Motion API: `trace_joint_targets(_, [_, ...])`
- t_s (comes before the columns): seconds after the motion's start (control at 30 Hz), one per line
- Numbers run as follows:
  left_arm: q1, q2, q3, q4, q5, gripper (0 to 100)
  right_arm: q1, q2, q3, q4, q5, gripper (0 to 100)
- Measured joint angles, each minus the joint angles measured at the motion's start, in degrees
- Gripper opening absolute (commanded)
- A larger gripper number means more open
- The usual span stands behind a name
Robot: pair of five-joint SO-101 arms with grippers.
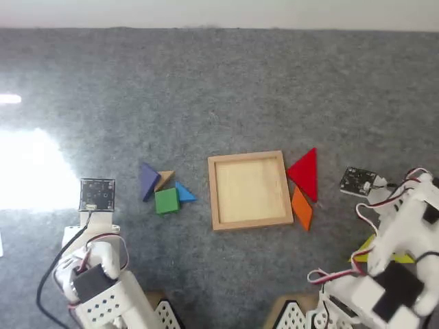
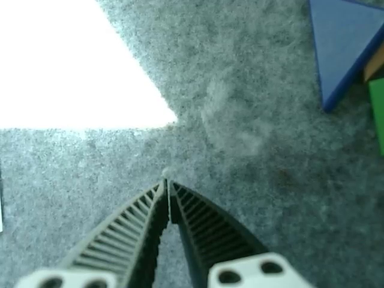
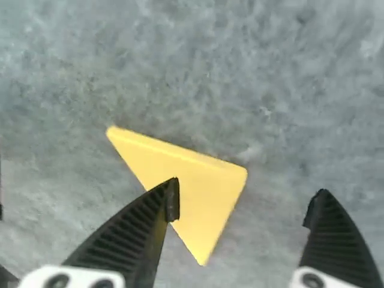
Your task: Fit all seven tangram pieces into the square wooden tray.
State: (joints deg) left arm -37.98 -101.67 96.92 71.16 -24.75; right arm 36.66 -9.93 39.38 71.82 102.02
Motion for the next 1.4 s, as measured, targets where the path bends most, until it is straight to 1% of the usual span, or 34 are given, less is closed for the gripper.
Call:
trace_joint_targets(0.1, [0.00, 0.00, 0.00, 0.00, 0.00, 1, -0.26, -4.57, 5.63, -0.70, 8.44, 34.0])
trace_joint_targets(0.17, [0.00, 0.00, 0.00, 0.00, 0.00, 1, -0.26, -6.42, 9.58, -4.84, 11.69, 34.0])
trace_joint_targets(0.27, [0.00, 0.00, 0.00, 0.00, 0.00, 1, -0.26, -7.65, 14.68, -11.08, 14.15, 34.0])
trace_joint_targets(0.4, [0.00, 0.00, 0.00, 0.00, 0.00, 1, 0.79, -9.49, 16.88, -12.48, 17.76, 34.0])
trace_joint_targets(0.57, [0.00, 0.00, 0.00, 0.00, 0.00, 1, 2.55, -9.76, 17.23, -14.07, 17.93, 34.0])
trace_joint_targets(0.63, [0.00, 0.00, 0.00, 0.00, 0.00, 1, 4.22, -10.02, 16.97, -13.89, 19.34, 34.0])
trace_joint_targets(0.7, [0.00, 0.00, 0.00, 0.00, 0.00, 1, 5.98, -9.85, 15.03, -9.58, 20.84, 34.0])
trace_joint_targets(0.9, [0.00, 0.00, 0.00, 0.00, 0.00, 1, 7.30, -14.33, 2.99, 12.48, 24.00, 34.0])
trace_joint_targets(0.97, [0.00, 0.00, 0.00, 0.00, 0.00, 1, 8.35, -16.18, 2.37, 16.44, 26.29, 34.0])
trace_joint_targets(1.0, [0.00, 0.00, 0.00, 0.00, 0.00, 1, 8.97, -16.70, 2.55, 16.79, 27.34, 34.0])
trace_joint_targets(1.07, [0.00, 0.00, 0.00, 0.00, 0.00, 1, 10.29, -17.32, 4.22, 14.59, 28.40, 34.0])
trace_joint_targets(1.13, [0.00, 0.00, 0.00, 0.00, 0.00, 1, 11.43, -17.32, 7.47, 9.14, 28.75, 34.1])
trace_joint_targets(1.27, [0.00, 0.00, 0.00, 0.00, 0.00, 1, 11.43, -16.18, 14.77, -1.76, 29.01, 34.2])
trace_joint_targets(1.4, [0.00, 0.00, 0.00, 0.00, 0.00, 1, 11.43, -11.16, 15.38, -8.97, 28.31, 34.2])
